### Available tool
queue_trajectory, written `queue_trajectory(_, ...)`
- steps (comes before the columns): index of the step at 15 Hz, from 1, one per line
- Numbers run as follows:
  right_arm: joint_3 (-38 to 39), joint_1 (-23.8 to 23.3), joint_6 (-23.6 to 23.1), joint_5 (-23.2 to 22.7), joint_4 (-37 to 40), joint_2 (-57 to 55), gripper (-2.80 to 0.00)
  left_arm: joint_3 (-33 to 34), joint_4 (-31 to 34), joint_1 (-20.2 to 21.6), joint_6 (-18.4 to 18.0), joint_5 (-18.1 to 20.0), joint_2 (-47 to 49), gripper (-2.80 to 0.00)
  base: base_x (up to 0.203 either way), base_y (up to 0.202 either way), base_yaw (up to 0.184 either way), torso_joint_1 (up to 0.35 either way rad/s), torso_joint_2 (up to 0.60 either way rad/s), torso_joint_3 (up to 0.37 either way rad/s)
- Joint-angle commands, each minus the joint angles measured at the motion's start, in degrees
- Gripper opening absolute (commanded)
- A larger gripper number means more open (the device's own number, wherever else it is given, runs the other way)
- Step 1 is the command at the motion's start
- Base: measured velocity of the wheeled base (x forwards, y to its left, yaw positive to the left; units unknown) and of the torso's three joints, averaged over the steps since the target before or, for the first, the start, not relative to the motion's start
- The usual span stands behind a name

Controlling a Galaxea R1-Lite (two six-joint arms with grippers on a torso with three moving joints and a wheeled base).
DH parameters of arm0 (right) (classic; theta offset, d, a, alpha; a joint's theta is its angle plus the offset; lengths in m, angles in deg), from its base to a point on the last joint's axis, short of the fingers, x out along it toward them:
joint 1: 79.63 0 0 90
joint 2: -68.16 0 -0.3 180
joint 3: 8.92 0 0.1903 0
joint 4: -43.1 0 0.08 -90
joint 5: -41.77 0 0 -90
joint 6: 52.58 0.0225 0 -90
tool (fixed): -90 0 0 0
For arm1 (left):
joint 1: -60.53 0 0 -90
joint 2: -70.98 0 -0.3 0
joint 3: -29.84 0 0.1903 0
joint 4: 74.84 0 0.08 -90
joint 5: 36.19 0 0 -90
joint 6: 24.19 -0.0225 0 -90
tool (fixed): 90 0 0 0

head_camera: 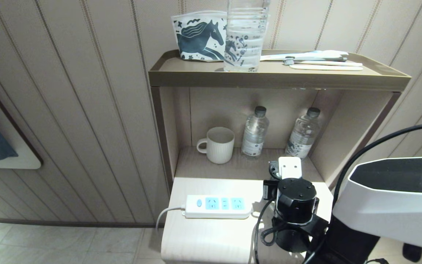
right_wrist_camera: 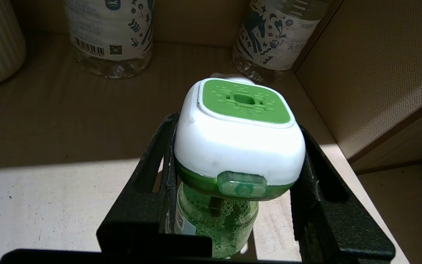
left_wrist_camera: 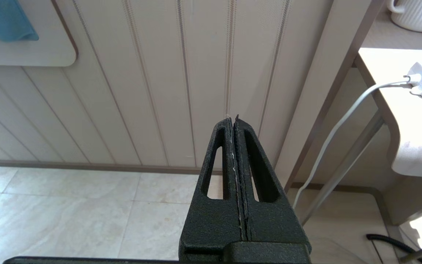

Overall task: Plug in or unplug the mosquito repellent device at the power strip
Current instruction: Place the mosquito repellent liquid on the table

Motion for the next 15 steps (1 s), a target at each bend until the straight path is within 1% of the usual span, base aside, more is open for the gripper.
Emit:
queue_trajectory(1, -1.05, -0.4, -0.04, 0.31, -2.72, -0.67, -2.8, 0.0, 0.07, 0.02, 0.0, -0.04, 0.0, -2.8, 0.0, 0.0, 0.0, 0.0, 0.0, 0.0)
queue_trajectory(3, -1.58, -1.12, -0.1, 0.39, -2.72, -2.66, -2.8, 0.0, -0.02, 0.02, 0.02, -0.04, 0.0, -2.8, 0.0, 0.0, 0.0, 0.0, 0.0, 0.0)
queue_trajectory(6, -1.56, -1.15, -0.21, 0.31, -2.72, -2.6, -2.8, 0.0, 0.05, 0.02, 0.02, -0.04, 0.0, -2.8, 0.0, 0.0, 0.0, 0.0, 0.0, 0.0)
queue_trajectory(7, -1.42, -1.24, -0.29, 0.31, -2.72, -2.6, -0.43, 0.0, 0.07, 0.02, -0.07, -0.04, 0.0, -2.8, 0.0, 0.0, 0.0, 0.0, 0.0, 0.0)
queue_trajectory(8, -1.42, -1.33, -0.37, 0.31, -2.72, -2.6, 0.0, 0.0, 0.07, 0.02, -0.07, -0.04, 0.0, -2.8, 0.0, 0.0, 0.0, 0.0, 0.0, 0.0)
queue_trajectory(12, -0.5, -1.13, -1.6, 0.31, -2.72, -0.04, 0.0, 0.0, 0.07, 0.02, -0.16, -0.04, 0.0, -2.8, 0.0, 0.0, 0.0, 0.0, 0.0, 0.0)
queue_trajectory(15, 2.34, 0.74, -2.31, 0.38, -2.72, 1.93, 0.0, 0.07, 0.07, 0.02, -0.68, 0.05, 0.09, -2.8, 0.0, 0.0, 0.0, 0.0, 0.0, 0.0)
